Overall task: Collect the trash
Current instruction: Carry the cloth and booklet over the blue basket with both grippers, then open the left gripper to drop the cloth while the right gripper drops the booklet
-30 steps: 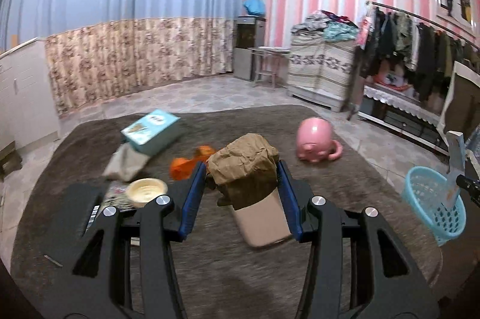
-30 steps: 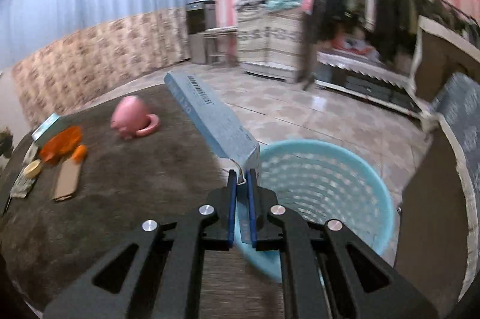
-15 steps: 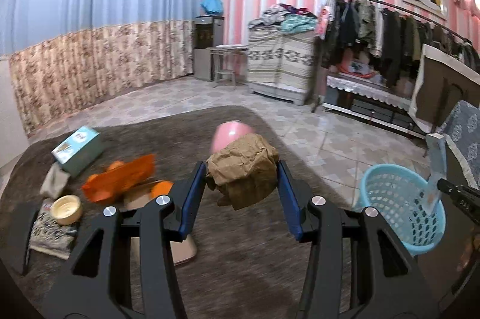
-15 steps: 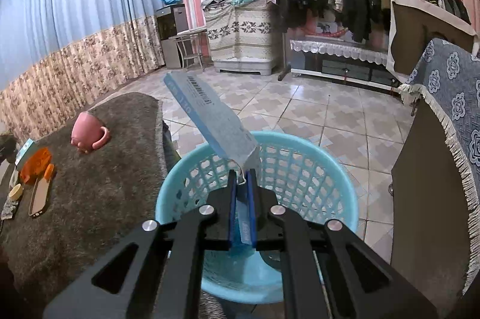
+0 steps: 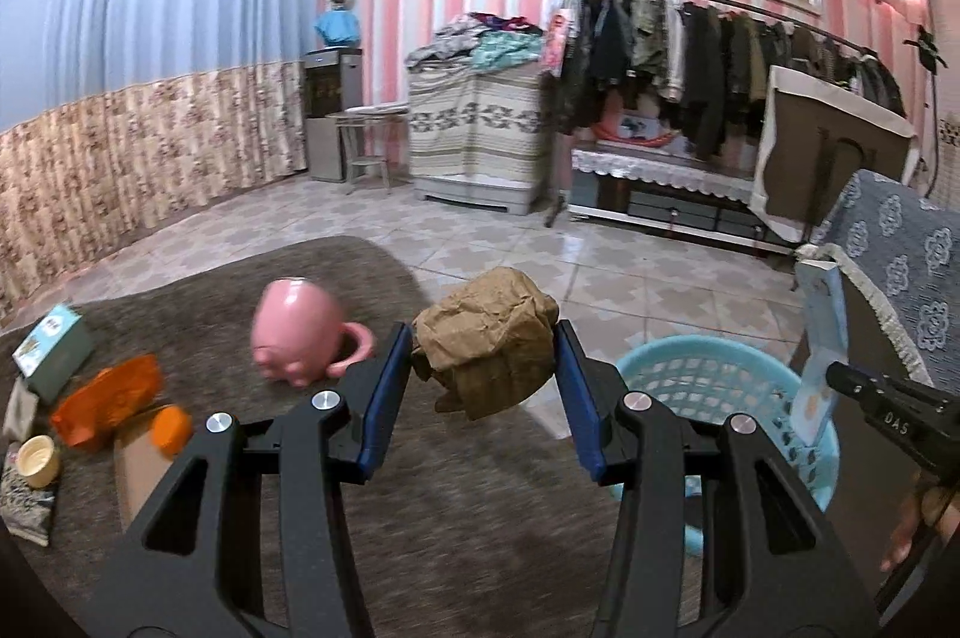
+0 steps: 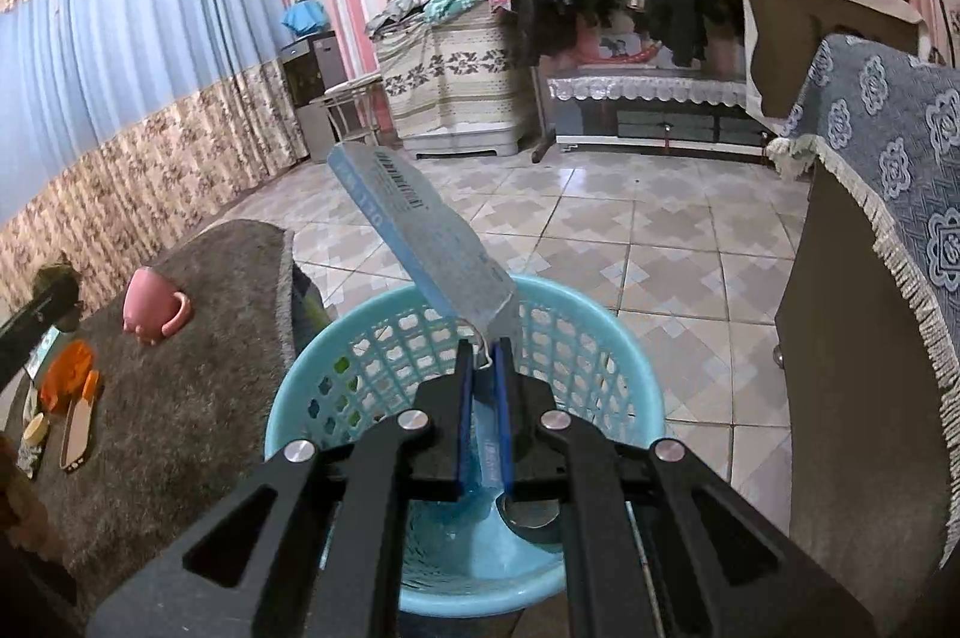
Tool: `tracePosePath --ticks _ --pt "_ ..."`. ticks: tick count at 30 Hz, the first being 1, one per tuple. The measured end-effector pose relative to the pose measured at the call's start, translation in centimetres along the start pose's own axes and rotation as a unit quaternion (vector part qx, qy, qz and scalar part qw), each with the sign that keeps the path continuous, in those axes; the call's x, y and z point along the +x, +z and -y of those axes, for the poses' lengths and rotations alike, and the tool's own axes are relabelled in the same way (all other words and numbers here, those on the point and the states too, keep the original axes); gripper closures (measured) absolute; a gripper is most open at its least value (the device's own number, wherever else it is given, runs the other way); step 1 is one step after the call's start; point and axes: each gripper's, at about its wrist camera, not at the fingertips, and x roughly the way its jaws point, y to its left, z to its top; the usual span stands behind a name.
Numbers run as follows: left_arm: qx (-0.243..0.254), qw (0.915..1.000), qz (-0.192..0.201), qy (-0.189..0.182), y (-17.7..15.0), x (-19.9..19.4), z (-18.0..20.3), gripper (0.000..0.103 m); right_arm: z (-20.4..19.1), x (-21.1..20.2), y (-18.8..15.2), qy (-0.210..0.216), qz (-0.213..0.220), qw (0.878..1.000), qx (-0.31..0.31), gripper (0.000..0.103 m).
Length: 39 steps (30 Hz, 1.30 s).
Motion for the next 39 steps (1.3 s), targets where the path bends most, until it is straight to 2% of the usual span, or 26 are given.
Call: tracePosePath --ticks 7,12,15,18,20,22,24,28,33,39 --pt "0.026 0.9985 -0.009 -0.046 -0.5 2.2 5.0 0.055 1.8 0.0 -0.1 -0.004 0.002 1.000 0.019 0.095" --pt "0.023 0.9953 -0.041 -0.084 -1.1 5.7 8.2 0.055 3.0 0.3 -0.4 -0.009 -0.002 0.999 0.038 0.095" --pt "0.033 0.9939 -0.050 -0.093 -1.5 7.2 9.8 0.055 3.5 0.4 -0.5 -0.012 -0.004 0.999 0.044 0.095" --pt "0.044 0.9928 -0.056 -0.097 -1.8 8.5 11.2 0.048 3.8 0.4 -0.4 -0.012 -0.003 0.999 0.052 0.095" --pt "0.047 0.9922 -0.058 -0.100 -1.7 9.1 11.7 0.038 3.7 0.4 -0.4 -0.010 -0.003 0.999 0.051 0.095" --pt "0.044 0.9935 -0.056 -0.089 -1.4 9.3 11.5 0.028 3.3 0.4 -0.4 -0.009 -0.003 0.999 0.045 0.095" --pt "0.037 0.9943 -0.055 -0.083 -1.2 9.5 10.8 0.023 3.1 0.6 -0.3 -0.006 -0.005 0.999 0.042 0.095" --pt "0.024 0.9980 -0.037 -0.046 -0.5 8.7 8.2 0.013 1.8 0.9 -0.2 0.003 -0.006 0.999 0.032 0.095" --pt "0.016 0.9999 -0.005 -0.001 0.1 6.3 4.6 0.006 -0.5 2.2 -0.3 0.008 -0.012 1.000 0.019 0.095" --pt "0.016 0.9986 0.012 0.049 0.0 3.3 1.2 0.006 -2.4 3.8 -0.6 0.012 -0.016 1.000 0.014 0.095"
